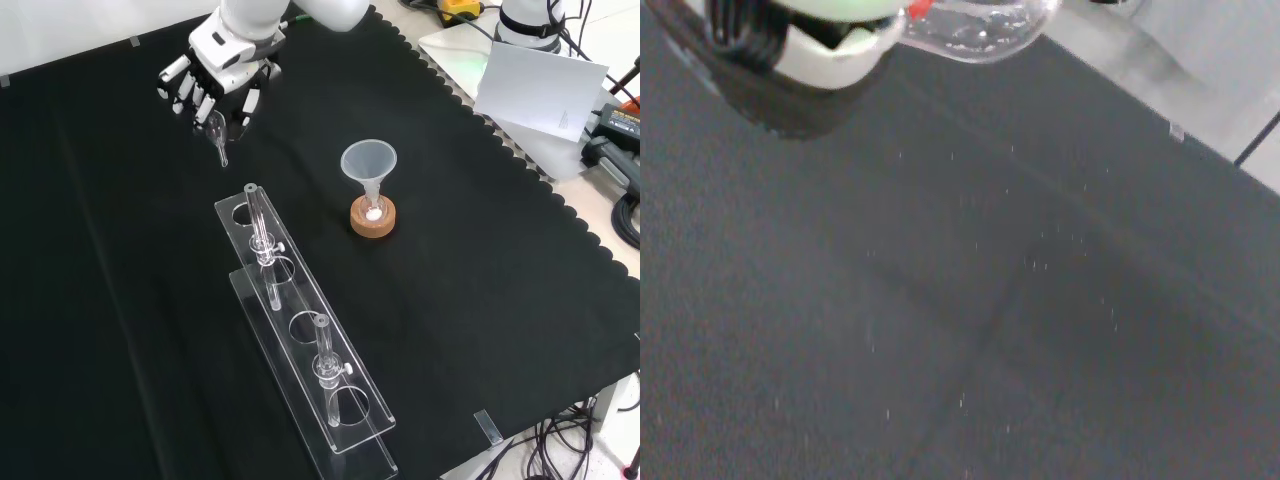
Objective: Put the weighing funnel back on the table.
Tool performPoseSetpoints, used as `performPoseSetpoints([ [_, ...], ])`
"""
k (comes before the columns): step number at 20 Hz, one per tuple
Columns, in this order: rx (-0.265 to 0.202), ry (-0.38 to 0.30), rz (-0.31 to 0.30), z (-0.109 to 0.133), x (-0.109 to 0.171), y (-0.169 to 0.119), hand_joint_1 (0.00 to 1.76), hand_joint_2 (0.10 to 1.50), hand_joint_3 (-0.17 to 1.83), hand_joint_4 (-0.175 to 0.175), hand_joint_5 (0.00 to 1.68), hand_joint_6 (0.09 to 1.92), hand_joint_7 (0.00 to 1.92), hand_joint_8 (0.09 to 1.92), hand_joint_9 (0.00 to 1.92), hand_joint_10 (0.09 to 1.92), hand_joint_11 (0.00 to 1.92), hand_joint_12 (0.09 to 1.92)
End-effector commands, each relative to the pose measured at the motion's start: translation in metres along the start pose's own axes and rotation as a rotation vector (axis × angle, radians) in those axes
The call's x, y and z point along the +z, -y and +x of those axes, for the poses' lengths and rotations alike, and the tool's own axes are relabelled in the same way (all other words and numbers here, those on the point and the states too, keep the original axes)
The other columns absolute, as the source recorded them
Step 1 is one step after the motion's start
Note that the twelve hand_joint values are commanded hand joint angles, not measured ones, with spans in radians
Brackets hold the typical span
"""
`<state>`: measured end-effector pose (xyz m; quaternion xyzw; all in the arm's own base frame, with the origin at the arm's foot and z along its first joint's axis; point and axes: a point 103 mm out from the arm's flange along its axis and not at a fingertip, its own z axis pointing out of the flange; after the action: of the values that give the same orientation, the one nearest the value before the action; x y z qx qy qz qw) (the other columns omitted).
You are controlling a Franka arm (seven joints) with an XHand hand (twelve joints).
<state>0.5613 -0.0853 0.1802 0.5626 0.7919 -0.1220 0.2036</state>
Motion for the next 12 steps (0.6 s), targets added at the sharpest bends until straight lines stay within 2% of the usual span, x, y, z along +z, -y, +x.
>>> performPoseSetpoints([
  [1,0.013,0.009,0.049,0.001,0.033,0.007,1.09,0.80,0.37,0.175,1.27,0.56,1.65,0.09,1.15,0.11,0.16,1.53],
  [4,0.018,-0.017,0.063,0.003,0.045,0.016,1.09,0.80,0.37,0.175,1.27,0.56,1.65,0.09,1.15,0.11,0.16,1.53],
  [12,-0.006,-0.055,0.099,0.011,0.069,0.038,1.09,0.80,0.37,0.175,1.27,0.56,1.65,0.09,1.15,0.11,0.16,1.52],
])
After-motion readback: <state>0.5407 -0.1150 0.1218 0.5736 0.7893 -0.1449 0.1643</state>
